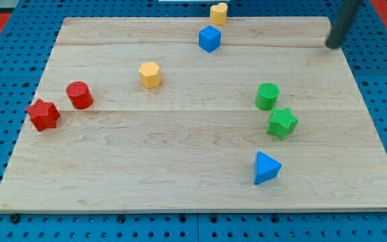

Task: Place the cube in between the green star and triangle

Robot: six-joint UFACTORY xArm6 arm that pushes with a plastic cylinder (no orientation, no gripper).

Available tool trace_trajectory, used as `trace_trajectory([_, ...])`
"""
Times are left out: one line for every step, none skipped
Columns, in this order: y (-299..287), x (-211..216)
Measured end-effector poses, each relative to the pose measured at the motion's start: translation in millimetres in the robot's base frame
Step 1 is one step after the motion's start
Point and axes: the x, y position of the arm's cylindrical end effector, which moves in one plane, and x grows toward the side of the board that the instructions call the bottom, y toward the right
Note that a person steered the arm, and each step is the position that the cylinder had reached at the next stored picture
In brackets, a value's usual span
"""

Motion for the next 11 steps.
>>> trace_trajectory([-56.9,-48.6])
trace_trajectory([-144.5,-48.4])
trace_trajectory([-217.7,-13.7])
trace_trajectory([-241.9,39.6])
trace_trajectory([-254.2,81.1])
trace_trajectory([-255.2,112.1])
trace_trajectory([-258.0,96.5])
trace_trajectory([-262.8,67.4])
trace_trajectory([-305.8,57.8])
trace_trajectory([-337.9,72.9])
trace_trajectory([-337.8,104.1])
